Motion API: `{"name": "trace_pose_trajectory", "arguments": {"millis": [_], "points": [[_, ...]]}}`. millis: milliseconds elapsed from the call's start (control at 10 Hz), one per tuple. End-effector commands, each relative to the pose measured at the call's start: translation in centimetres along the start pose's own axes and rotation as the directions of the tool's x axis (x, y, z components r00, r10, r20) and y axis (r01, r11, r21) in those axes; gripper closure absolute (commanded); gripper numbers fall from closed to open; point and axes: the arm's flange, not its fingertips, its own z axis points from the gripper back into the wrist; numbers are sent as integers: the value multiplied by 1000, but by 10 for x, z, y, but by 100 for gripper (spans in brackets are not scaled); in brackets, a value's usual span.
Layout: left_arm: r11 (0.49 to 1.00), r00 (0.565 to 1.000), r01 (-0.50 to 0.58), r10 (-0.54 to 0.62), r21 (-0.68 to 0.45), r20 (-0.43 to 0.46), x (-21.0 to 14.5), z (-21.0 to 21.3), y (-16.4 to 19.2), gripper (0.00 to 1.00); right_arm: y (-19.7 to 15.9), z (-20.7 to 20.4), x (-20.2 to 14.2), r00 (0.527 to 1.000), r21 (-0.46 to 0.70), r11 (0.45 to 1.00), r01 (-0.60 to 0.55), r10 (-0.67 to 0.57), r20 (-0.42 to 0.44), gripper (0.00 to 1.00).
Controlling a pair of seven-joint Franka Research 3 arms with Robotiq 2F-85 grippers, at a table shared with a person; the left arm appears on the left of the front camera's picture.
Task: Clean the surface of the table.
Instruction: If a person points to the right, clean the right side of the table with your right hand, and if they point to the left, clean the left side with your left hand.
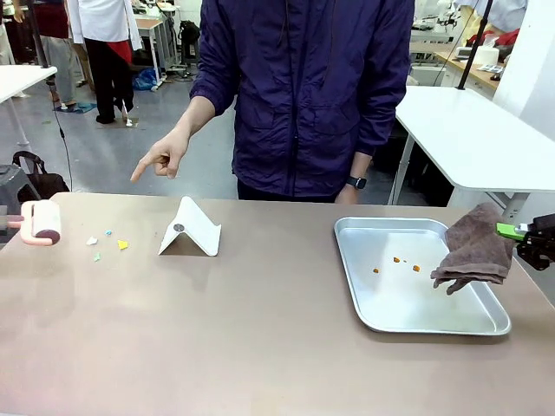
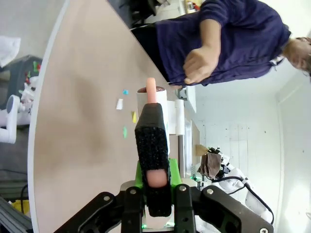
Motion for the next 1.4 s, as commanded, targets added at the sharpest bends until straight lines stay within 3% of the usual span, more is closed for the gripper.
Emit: {"name": "trace_pose_trajectory", "arguments": {"millis": [0, 100, 500, 1300], "points": [[998, 998, -59, 58, 24, 20, 7, -16, 5, 78, 7, 1, 0, 1000, 1, 1000, 10, -10, 0, 100], [996, 998, -58, 56, 64, 38, 10, -22, 9, 78, 7, 1, 0, 1000, 1, 1000, 10, -10, 0, 100], [989, 996, -56, 64, 134, -61, 10, -45, 24, 78, 7, 1, 0, 1000, 1, 1000, 10, -10, 0, 100], [967, 985, -57, 94, 247, -142, 22, -110, 39, 78, 7, 1, 0, 1000, 1, 1000, 10, -10, 0, 100]]}}
